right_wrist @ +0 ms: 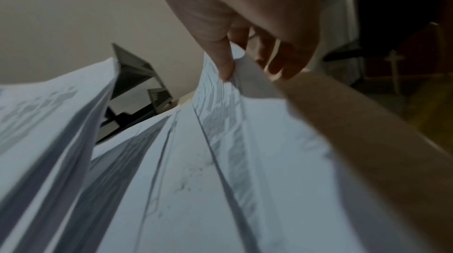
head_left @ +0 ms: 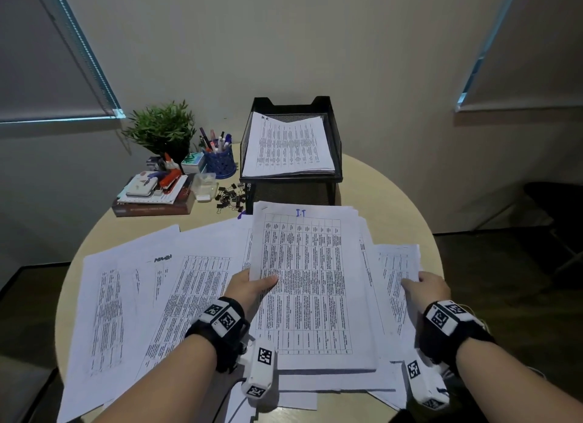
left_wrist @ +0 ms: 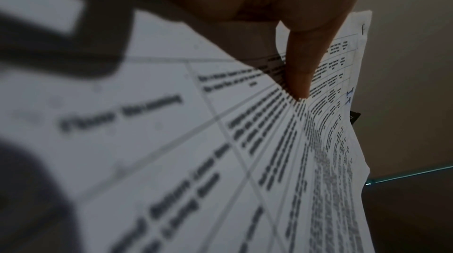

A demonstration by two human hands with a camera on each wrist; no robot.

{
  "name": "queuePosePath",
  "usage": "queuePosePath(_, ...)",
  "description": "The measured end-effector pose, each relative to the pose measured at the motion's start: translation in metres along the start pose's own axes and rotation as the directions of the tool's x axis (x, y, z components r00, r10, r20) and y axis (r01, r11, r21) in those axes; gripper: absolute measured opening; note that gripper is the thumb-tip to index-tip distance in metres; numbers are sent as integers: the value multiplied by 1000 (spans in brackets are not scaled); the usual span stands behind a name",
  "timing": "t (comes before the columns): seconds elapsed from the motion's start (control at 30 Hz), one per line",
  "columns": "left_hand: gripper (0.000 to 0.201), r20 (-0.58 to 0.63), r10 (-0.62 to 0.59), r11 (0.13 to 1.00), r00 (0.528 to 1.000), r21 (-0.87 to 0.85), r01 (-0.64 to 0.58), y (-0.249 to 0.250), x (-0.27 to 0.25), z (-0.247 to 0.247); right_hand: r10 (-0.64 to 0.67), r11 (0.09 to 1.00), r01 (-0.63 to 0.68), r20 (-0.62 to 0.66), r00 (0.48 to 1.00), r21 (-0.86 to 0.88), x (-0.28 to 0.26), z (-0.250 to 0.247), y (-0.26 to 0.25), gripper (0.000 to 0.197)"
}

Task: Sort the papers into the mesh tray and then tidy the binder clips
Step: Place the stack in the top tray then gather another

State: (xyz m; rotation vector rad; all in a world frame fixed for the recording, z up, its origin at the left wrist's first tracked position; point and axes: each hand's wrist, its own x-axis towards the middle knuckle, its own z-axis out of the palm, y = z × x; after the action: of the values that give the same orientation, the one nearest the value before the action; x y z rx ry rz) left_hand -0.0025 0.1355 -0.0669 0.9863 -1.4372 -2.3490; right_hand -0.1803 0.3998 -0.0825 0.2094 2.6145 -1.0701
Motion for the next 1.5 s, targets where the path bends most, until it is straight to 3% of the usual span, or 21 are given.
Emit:
queuePosePath(0.07, 18, -2, -4, 1000, 1000, -1, 4, -2, -2, -1, 70, 996, -66, -63, 996, 56, 5, -2, 11, 21)
queuePosePath(0.17, 19, -5, -3, 1000, 1000, 13, 3, -4, -6, -5, 197, 975, -172, -193, 961, 139, 4, -8, 20, 17)
queuePosePath(0.23, 22, -10, -4, 1000, 1000, 20, 4, -4, -7, -7, 241, 963, -215, -160, 957, 164, 6, -12, 29, 31)
queuePosePath(0.33, 22, -12, 0, 1000, 1000, 5, 0, -3, -10, -9, 236, 954, -217, -71, 969, 206, 1, -26, 42, 26)
queuePosePath(0.43, 19, -2, 15, 1000, 1000, 10, -15, 0, -11, -10, 194, 959, -146, -187, 963, 244, -5, -42, 44, 14)
queuePosePath(0.57, 23, 33, 40, 999, 999, -14, -40, 8, -11, -4, -45, 989, 99, -417, 908, 108, -11, -72, 8, 16)
queuePosePath(0.7, 19, 99, 87, 996, 991, -43, -83, 22, -10, 8, -311, 942, 335, -449, 838, -27, -19, -102, -37, 19)
queuePosePath(0.8, 18, 148, 112, 992, 983, -67, -103, 33, -10, 18, -480, 865, 487, -479, 735, -119, -28, -118, -67, 16)
queuePosePath(0.93, 16, 174, 141, 988, 975, -83, -128, 44, -11, 25, -598, 761, 635, -524, 607, -133, -30, -136, -91, 17)
queuePosePath(1.0, 16, 178, 169, 985, 969, -72, -158, 50, -12, 28, -603, 732, 676, -542, 585, -86, -26, -143, -100, 20)
queuePosePath(1.13, 17, 174, 198, 979, 965, -87, -185, 59, -14, 32, -565, 710, 699, -525, 637, 85, -21, -145, -115, 15)
queuePosePath(1.27, 16, 157, 215, 975, 964, -89, -202, 62, -14, 32, -557, 664, 692, -429, 711, 284, -28, -122, -118, 15)
queuePosePath(1.43, 22, 84, 183, 983, 980, -39, -180, 54, -16, 26, -490, 656, 537, -242, 838, 530, -37, -81, -106, 27)
queuePosePath(1.5, 20, 47, 172, 985, 984, 17, -173, 52, -15, 22, -479, 647, 466, -153, 864, 604, -41, -66, -105, 28)
